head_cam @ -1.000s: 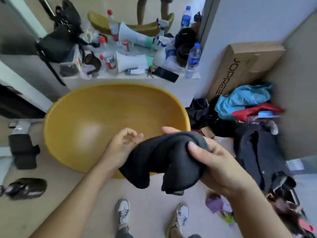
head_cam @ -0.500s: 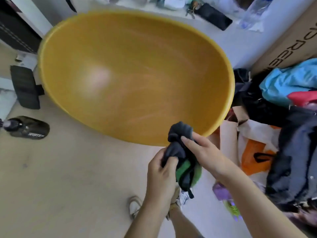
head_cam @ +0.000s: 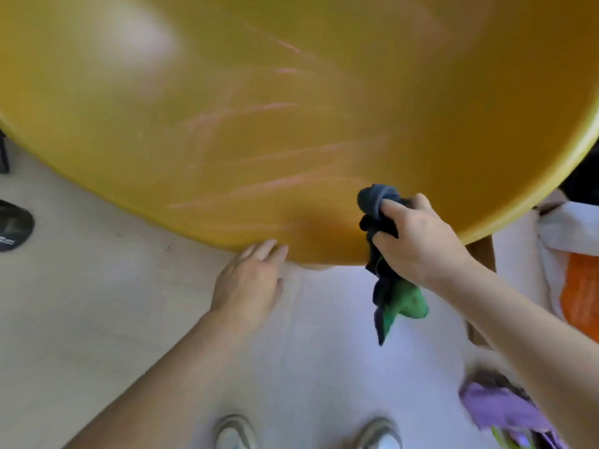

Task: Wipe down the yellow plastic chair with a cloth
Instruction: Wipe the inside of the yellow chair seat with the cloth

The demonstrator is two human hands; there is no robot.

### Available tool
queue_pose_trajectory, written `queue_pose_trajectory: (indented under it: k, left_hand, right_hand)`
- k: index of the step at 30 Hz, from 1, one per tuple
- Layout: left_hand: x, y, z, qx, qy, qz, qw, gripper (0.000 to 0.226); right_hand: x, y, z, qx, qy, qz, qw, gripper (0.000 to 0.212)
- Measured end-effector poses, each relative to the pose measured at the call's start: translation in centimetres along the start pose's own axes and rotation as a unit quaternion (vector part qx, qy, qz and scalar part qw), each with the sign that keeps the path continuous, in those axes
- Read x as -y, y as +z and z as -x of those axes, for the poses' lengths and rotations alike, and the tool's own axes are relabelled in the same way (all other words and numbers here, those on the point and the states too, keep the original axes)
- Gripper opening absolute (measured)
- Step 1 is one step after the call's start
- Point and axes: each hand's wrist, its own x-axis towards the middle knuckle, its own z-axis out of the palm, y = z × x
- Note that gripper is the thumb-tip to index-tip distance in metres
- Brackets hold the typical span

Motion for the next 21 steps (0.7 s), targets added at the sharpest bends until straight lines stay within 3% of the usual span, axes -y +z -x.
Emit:
queue_pose_trajectory:
  k: [3, 5, 9, 11, 15, 18, 21]
  left_hand:
    - [0.7, 2.4, -3.3, -0.081, 0.107, -0.127, 0.983, 0.047]
    - [1.2, 3.5, -4.5, -0.136, 0.180, -0.208, 0.952, 0.039]
    - [1.0, 3.2, -5.4, -0.207, 0.218, -0.323, 0.897, 0.018]
    - [0.5, 3.6, -5.4, -0.233, 0.235, -0.342, 0.879, 0.027]
    - [0.8, 4.0, -5.0, -0.245, 0.280, -0.319, 0.872, 0.017]
    - [0.3, 4.5, -3.3, -0.213, 0.292, -0.323, 0.875, 0.025]
    - [-1.0, 6.2, -1.2, -0.209, 0.333, -0.294, 0.871, 0.012]
  right_hand:
    - [0.5, 2.3, -1.8, 0.018, -0.011, 0.211, 0.977, 0.026]
    - [0.7, 3.3, -3.0, 0.037, -0.023, 0.231, 0.972, 0.028]
    - [0.3, 3.9, -4.0, 0.015, -0.027, 0.233, 0.972, 0.036]
    - [0.5, 4.1, -3.9, -0.005, -0.031, 0.219, 0.975, 0.039]
    - [0.0, 3.7, -2.1, -0.056, -0.068, 0.136, 0.987, 0.008]
    - [-0.6, 2.1, 0.6, -0.096, -0.032, 0.140, 0.985, 0.018]
    - [-2.2, 2.4, 2.6, -0.133, 0.028, 0.206, 0.969, 0.020]
